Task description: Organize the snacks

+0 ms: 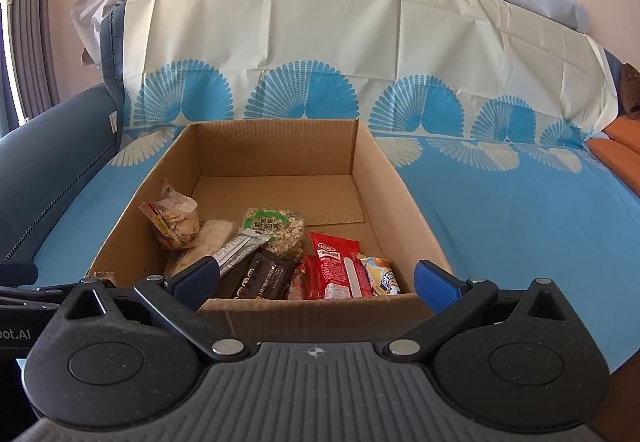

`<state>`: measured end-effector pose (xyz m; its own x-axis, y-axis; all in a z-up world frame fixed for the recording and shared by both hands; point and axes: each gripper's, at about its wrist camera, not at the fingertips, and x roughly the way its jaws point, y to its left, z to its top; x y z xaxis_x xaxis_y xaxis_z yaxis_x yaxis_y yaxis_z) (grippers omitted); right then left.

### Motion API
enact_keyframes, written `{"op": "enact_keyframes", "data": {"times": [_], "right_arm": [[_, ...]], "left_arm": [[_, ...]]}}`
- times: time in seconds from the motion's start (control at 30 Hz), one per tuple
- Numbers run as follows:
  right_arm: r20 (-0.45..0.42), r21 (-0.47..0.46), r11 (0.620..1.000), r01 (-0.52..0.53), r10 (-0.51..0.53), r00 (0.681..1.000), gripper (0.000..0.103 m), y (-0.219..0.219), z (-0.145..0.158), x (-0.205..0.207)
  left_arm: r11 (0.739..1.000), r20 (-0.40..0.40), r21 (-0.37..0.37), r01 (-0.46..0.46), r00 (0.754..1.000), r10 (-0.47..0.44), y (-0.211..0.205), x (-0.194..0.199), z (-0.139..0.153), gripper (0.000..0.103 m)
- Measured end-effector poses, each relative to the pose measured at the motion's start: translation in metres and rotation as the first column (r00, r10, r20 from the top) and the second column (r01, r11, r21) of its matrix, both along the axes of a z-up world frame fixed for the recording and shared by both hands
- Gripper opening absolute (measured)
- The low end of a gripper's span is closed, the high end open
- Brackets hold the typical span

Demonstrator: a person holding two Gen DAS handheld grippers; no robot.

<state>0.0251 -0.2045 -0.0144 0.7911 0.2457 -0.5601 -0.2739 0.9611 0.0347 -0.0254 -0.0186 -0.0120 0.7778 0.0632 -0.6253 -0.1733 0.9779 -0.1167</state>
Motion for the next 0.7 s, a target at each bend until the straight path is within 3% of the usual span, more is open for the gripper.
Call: {"op": "enact_keyframes", "data": {"times": [0.7], "right_arm": [[0.032,0.012,1.000,0.016,-0.016,0.999,0.102,-0.0003,0.0024,-0.0029]], "left_arm": [[0.998,0.048,0.031,0.056,0.997,-0.057,-0.0044,-0.0054,-0.0018,0.103]]}}
